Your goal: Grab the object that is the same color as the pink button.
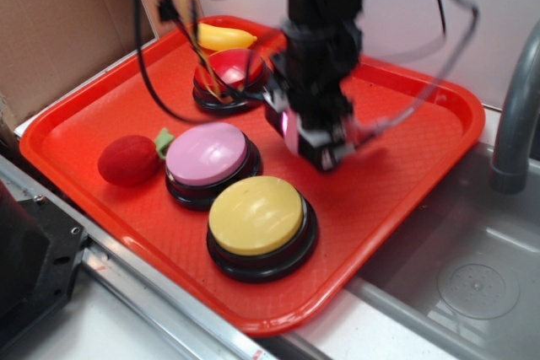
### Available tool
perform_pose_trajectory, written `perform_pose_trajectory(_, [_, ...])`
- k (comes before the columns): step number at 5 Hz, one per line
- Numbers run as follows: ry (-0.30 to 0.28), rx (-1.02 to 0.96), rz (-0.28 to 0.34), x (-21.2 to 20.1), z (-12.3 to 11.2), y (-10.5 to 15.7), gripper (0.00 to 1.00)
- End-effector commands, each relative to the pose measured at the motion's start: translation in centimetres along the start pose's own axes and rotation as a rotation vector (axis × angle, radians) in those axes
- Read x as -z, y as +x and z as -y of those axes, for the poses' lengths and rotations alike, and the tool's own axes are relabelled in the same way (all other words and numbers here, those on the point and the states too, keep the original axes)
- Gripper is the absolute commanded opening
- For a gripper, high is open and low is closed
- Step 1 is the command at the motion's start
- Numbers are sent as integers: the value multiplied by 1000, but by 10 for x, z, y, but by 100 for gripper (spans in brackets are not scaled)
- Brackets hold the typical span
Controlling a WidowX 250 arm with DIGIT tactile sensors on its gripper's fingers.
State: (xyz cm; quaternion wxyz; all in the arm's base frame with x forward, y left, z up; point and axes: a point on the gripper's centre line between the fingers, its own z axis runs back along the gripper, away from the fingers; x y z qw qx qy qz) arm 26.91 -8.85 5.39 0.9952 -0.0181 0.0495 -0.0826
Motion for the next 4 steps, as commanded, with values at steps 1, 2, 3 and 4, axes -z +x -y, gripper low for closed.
perform_pose_trajectory(1, [-61, -268, 158, -101, -58, -36, 0])
perform_pose_trajectory(2, [-85, -385, 151, -109, -87, -53, 0])
perform_pose_trajectory(3, [-52, -466, 189, -108, -99, -60, 0])
perform_pose_trajectory(4, [-65, -531, 167, -105, -105, -63, 0])
